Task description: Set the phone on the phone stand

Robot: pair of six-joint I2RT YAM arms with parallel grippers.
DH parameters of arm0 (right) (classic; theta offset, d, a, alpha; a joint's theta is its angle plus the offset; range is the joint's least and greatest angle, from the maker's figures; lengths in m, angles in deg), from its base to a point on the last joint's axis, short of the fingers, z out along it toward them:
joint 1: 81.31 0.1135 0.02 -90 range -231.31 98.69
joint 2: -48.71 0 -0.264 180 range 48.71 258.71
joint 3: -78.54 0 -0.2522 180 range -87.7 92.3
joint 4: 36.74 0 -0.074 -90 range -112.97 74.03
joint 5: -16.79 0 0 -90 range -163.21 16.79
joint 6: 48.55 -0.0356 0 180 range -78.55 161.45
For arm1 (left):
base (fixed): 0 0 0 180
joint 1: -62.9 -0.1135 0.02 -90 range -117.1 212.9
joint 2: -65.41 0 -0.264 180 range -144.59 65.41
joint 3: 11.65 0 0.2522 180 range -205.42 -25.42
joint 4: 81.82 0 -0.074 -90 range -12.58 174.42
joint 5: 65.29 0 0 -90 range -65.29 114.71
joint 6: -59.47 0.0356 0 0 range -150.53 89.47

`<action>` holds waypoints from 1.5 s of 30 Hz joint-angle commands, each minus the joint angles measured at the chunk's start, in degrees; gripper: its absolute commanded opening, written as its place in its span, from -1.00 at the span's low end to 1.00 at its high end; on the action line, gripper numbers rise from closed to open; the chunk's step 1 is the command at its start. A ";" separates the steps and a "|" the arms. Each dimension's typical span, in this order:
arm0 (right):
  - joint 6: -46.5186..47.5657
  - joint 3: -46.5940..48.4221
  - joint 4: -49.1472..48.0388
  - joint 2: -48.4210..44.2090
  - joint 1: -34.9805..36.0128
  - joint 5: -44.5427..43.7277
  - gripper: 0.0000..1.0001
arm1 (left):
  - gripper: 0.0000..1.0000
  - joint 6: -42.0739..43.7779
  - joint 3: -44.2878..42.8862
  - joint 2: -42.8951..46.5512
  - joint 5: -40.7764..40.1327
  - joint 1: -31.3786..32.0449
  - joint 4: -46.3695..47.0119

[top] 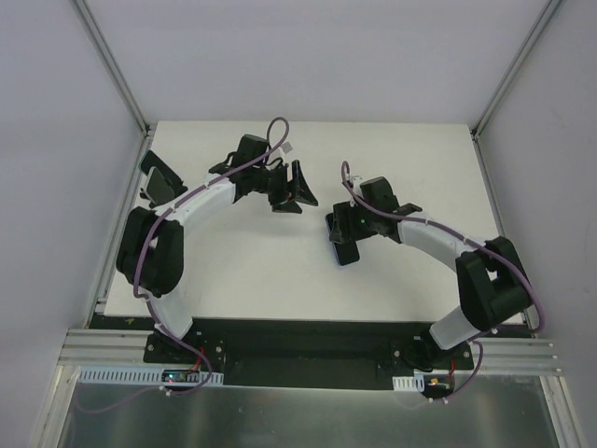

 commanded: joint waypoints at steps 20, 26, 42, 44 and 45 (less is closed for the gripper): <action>11.29 -1.57 -9.03 -14.82 8.81 6.54 -0.99 | -0.40 7.49 -7.42 -5.79 4.93 6.63 -7.54; 11.21 -0.08 -6.93 -14.82 12.41 4.52 -0.55 | -1.00 9.33 -1.80 2.47 -2.17 6.54 -8.42; -0.03 -6.05 -8.06 -30.29 13.12 12.93 0.71 | -1.00 26.64 6.04 39.20 -23.09 -6.54 -34.59; -1.00 -7.28 -9.11 -31.25 13.47 14.79 0.71 | -1.00 29.89 4.46 40.88 -26.34 -10.40 -39.96; -1.53 -8.41 -9.90 -31.43 13.65 15.58 0.71 | -1.00 31.12 3.93 41.93 -27.84 -11.64 -41.54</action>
